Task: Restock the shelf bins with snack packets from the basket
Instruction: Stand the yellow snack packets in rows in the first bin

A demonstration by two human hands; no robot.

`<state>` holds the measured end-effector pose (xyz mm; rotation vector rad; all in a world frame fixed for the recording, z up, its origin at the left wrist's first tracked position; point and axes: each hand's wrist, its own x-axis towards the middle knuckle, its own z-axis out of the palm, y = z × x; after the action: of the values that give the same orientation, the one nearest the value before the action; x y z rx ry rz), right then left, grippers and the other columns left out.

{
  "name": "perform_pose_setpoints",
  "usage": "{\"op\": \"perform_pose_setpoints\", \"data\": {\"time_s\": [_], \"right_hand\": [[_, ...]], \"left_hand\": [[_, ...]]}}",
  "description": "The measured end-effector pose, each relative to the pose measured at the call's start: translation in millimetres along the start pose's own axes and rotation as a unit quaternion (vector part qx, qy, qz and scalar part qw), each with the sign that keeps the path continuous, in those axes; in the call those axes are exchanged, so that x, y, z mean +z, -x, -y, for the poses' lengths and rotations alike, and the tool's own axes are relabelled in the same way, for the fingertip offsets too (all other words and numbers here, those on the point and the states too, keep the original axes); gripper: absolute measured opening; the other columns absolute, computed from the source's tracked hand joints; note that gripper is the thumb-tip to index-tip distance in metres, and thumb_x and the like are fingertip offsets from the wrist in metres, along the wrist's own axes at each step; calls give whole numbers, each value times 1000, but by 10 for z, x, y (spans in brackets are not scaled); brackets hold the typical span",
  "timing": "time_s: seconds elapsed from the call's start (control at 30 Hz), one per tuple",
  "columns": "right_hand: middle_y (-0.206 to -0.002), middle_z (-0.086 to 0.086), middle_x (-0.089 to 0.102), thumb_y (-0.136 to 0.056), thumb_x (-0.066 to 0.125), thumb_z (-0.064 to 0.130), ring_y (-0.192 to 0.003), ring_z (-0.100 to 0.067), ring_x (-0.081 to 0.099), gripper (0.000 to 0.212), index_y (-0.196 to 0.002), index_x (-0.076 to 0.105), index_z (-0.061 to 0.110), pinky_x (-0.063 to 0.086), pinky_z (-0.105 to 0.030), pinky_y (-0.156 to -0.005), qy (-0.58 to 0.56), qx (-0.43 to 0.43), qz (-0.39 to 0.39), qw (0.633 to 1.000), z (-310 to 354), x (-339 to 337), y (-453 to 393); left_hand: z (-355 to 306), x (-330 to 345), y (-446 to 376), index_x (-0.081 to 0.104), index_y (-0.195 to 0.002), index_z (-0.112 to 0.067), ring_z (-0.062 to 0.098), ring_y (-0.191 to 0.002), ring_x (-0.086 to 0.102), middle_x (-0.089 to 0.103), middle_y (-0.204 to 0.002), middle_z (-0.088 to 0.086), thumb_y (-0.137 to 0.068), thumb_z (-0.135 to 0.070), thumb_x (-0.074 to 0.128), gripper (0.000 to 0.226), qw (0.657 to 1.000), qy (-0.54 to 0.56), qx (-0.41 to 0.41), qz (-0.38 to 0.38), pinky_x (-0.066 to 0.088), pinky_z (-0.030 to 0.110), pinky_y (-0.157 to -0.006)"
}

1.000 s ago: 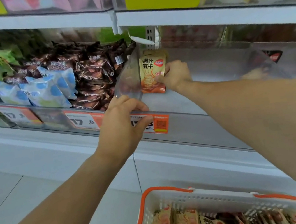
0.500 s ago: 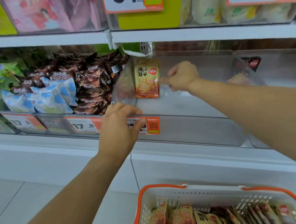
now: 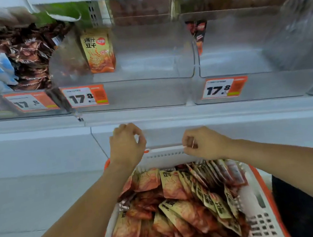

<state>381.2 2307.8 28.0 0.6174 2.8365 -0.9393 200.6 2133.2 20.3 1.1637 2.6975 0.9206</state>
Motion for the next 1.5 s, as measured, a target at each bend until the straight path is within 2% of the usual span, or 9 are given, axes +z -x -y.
{"op": "perform_pose_setpoints", "data": {"time_s": [0.13, 0.3, 0.5, 0.67, 0.9, 1.13, 1.27, 1.4, 1.5], "right_hand": [[-76, 1, 65, -85, 62, 16, -74, -18, 61, 8, -77, 61, 16, 48, -33, -71, 21, 91, -14, 996, -503, 522, 229], [-101, 6, 52, -92, 57, 26, -104, -18, 51, 10, -99, 58, 19, 40, -36, -92, 45, 105, 9, 993, -619, 937, 327], [-103, 2, 52, -92, 59, 26, -107, -20, 50, 13, -102, 59, 18, 43, -33, -90, 3, 78, -6, 997, -435, 1233, 139], [-140, -5, 35, -83, 71, 21, -128, -26, 40, 60, -138, 45, 19, 45, -40, -102, 5, 62, 29, 998, -309, 1477, 12], [-162, -6, 16, -73, 86, 26, -147, -32, 21, 117, -157, 5, 20, 30, -43, -119, 36, 133, 136, 981, -356, 1508, -257], [-136, -1, 44, -59, 94, 37, -128, -23, 41, 93, -138, 47, 21, 39, -40, -111, 35, 114, 135, 984, -323, 1352, -391], [-113, 1, 61, -66, 91, 23, -99, -19, 61, 57, -113, 61, 18, 54, -34, -88, -44, 127, 134, 982, -279, 974, -438], [-121, -1, 64, -72, 89, 19, -113, -21, 60, 51, -116, 63, 15, 52, -34, -94, -152, 95, 165, 970, -192, 659, -483], [-126, -3, 64, -72, 88, 13, -118, -18, 59, 46, -111, 64, 15, 55, -39, -95, -236, 78, 126, 960, -61, 501, -531]], "left_hand": [[117, 739, 587, 66, -108, -16, 30, -118, 52, 60, -118, 7, -92, -33, 53, 27, 986, -55, -39, 153, 41, 45, -102], [228, 1168, 1103, 34, -151, -28, 32, -152, 3, 14, -164, 9, -101, -44, 39, 52, 956, -166, -58, 235, 8, 48, -121], [209, 1368, 1331, 28, -154, -27, 28, -151, 12, 20, -164, 5, -104, -44, 34, 54, 959, -146, -108, 219, 10, 47, -121], [250, 1305, 1349, 25, -154, -31, 26, -152, 7, 15, -165, 1, -101, -53, 37, 59, 954, -164, -96, 232, 9, 45, -122], [299, 1243, 1388, 27, -152, -34, 23, -152, 5, 14, -164, -3, -94, -58, 51, 67, 957, -148, -97, 230, 7, 43, -123], [321, 1157, 1296, 32, -149, -33, 24, -151, 7, 18, -162, -4, -84, -63, 62, 78, 955, -118, -113, 246, 10, 45, -123], [308, 1104, 1178, 39, -145, -28, 25, -144, 22, 36, -150, -3, -80, -61, 69, 79, 955, -77, -142, 248, 24, 47, -118], [166, 832, 890, 58, -122, -24, 6, -102, 64, 67, -112, -11, -75, -44, 84, 58, 939, 172, -200, 220, 55, 28, -85], [25, 540, 621, 68, -96, -24, 8, -75, 70, 74, -83, -8, -82, -27, 81, 19, 935, 205, -170, 235, 57, 25, -70]]}}
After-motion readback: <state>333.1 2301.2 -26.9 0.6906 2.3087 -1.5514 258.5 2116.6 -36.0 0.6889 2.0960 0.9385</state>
